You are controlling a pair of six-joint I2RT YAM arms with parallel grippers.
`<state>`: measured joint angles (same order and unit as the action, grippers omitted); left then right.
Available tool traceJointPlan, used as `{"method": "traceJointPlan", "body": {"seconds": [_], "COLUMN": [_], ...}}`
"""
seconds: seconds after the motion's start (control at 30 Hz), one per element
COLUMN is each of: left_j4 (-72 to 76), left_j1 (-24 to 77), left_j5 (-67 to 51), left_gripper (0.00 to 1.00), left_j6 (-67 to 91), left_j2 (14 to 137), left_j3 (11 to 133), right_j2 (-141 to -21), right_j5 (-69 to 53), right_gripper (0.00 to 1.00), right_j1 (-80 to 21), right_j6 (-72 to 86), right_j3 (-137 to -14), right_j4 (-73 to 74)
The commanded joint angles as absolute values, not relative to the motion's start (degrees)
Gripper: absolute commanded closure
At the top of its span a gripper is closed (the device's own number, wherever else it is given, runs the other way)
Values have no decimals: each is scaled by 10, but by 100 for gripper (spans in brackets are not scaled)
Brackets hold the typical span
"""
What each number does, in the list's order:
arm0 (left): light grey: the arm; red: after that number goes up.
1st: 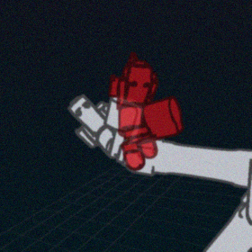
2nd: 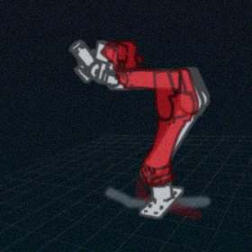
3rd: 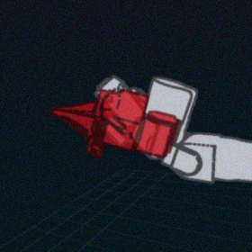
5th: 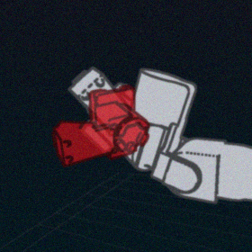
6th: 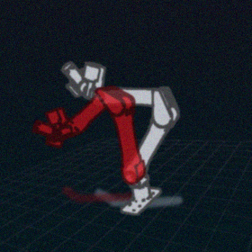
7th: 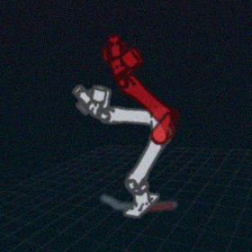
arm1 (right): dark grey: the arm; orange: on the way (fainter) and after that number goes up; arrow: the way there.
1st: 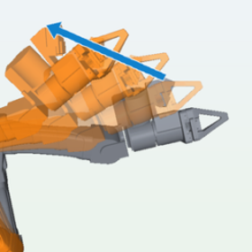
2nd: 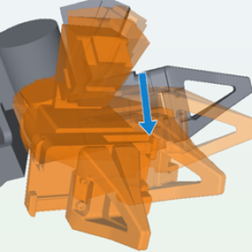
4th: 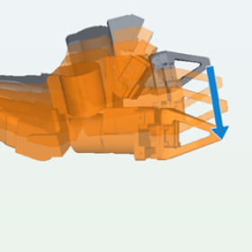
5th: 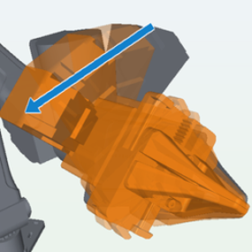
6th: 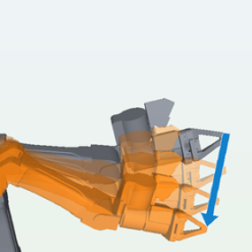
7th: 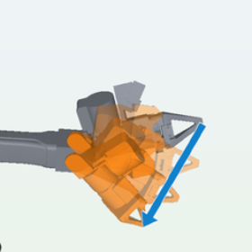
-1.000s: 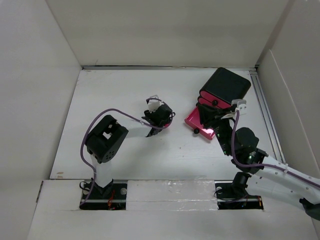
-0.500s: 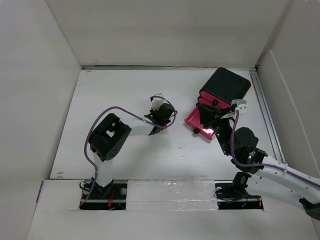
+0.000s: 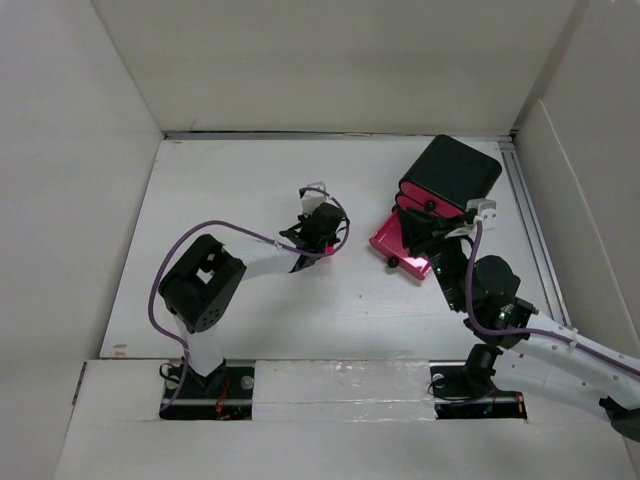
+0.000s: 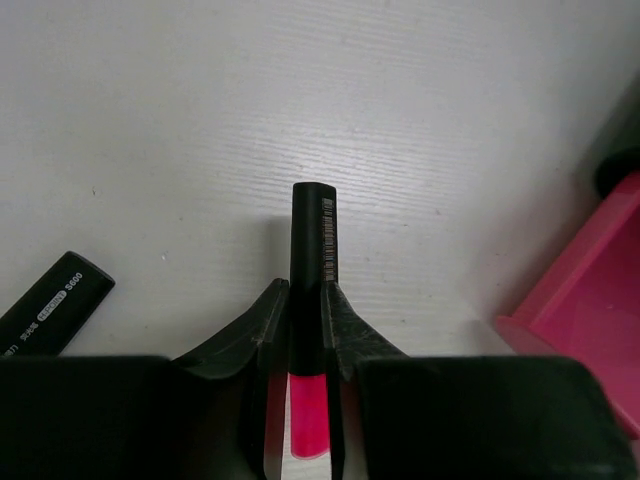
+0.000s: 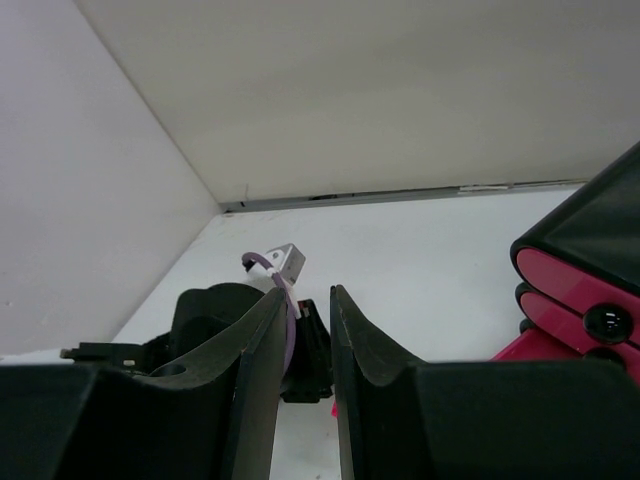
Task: Organize the desk
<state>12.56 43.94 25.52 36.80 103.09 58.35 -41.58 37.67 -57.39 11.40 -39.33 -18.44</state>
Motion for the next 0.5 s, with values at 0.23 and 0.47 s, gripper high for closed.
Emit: {"method": "traceJointPlan", "body": {"seconds": [0.23,0.47], "left_j4": [141,205], "left_j1": [457,481], "left_j5": [210,65], "left_gripper": [100,100], "left_j6": [348,360], "left_j2": [940,1008], "left_j3": [602,694], "right_j2": [-402,-406], "right_j5": [372,372], "right_gripper": [70,70], "right_j1": [-573,-573], "right_j6": [112,115], "right_j3": [-411,-413], "right_j4": [-202,-200]}}
